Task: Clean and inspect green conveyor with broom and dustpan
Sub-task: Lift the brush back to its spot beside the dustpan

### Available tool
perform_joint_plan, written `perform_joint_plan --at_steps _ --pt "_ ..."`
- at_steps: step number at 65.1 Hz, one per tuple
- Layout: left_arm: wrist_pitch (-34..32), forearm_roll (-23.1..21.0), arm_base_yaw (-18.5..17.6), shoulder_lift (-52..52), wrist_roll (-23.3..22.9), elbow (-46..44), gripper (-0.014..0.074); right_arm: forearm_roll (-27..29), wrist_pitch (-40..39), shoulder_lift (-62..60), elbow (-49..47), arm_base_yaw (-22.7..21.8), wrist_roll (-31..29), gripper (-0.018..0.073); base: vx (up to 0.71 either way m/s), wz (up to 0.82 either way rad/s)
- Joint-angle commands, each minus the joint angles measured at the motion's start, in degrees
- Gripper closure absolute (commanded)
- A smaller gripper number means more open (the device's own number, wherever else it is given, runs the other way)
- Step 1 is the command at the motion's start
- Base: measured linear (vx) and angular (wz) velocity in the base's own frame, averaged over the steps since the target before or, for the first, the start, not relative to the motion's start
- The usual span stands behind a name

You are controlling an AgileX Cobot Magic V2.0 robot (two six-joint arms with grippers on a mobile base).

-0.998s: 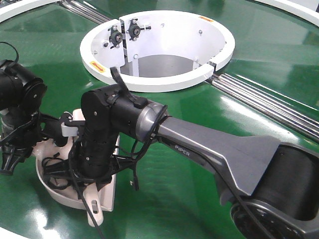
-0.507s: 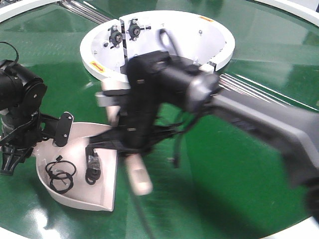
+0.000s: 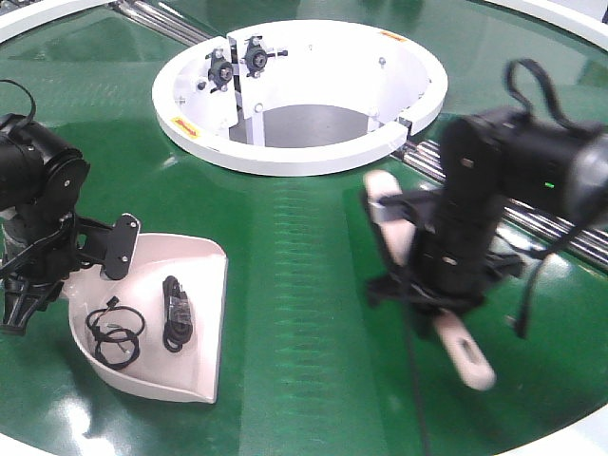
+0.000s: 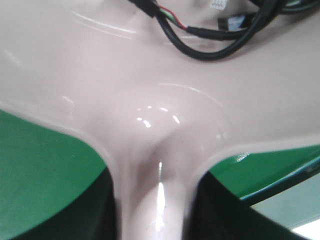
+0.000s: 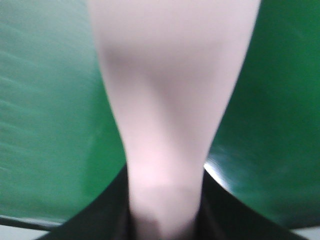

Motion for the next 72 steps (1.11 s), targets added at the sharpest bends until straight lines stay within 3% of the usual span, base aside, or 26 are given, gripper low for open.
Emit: perform_joint_plan --at_steps 1,14,72 --pt "0.29 0.21 -0.38 -2.25 0.07 -1.63 0.0603 0.60 -0.04 -3.05 3.11 -3.81 -3.90 0.0551 0.00 0.00" --pt "0.29 0.21 -0.38 -2.25 0.07 -1.63 0.0603 0.58 -2.50 -3.05 8.92 -7.49 -6.75 0.0551 0.00 0.00" --pt "0.29 0.21 -0.38 -2.25 0.07 -1.63 0.0603 -0.43 -3.67 -2.99 9.58 -7.54 -8.80 0.0551 0.00 0.00"
